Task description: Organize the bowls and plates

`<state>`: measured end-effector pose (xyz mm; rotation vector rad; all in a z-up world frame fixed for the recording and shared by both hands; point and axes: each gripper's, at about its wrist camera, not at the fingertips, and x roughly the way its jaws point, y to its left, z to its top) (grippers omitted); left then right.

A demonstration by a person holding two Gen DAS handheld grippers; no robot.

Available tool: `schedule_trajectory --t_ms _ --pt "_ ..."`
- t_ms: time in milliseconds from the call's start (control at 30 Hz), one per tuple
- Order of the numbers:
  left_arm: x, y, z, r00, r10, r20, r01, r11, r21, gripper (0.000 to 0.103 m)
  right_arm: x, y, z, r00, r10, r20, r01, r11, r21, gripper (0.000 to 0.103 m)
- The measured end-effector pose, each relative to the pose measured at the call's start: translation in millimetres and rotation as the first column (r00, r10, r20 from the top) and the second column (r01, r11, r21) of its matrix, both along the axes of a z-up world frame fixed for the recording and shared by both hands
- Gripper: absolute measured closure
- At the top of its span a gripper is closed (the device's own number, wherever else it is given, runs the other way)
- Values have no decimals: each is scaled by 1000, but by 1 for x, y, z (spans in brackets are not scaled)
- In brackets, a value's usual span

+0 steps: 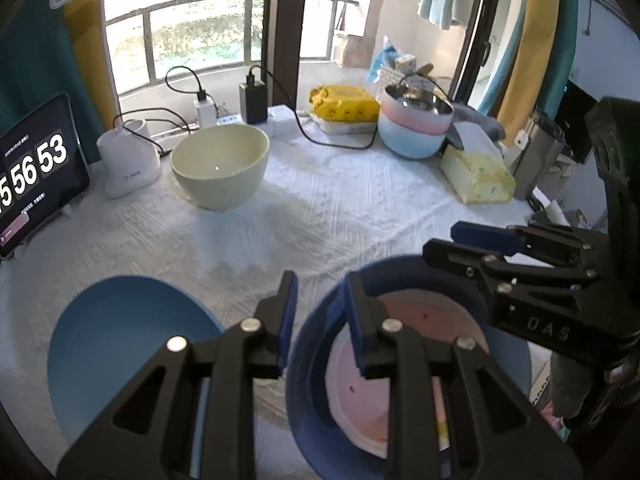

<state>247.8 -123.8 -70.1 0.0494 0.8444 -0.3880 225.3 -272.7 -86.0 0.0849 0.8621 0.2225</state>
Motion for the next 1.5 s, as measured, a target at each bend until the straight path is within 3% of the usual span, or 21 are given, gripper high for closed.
schedule_trajectory --t_ms 200,367,733,933,1300,1500 --pt "3 9 20 998 32 51 -31 999 -25 75 5 2 16 999 14 35 -14 1000 2 58" --pt "11 25 37 995 74 63 -69 995 -70 69 11 9 32 997 36 62 -37 999 13 57" --pt "28 61 64 981 180 70 -168 974 -154 66 40 26 65 987 105 123 -108 994 17 57" --pt "43 76 74 973 213 88 -197 967 -163 65 72 23 72 991 79 103 -85 995 49 57" --pt "81 84 70 970 232 78 -219 965 -146 65 116 16 72 998 26 56 -33 993 112 57" --pt "101 83 55 969 247 33 -240 961 -134 64 134 20 64 999 31 26 -34 993 110 57"
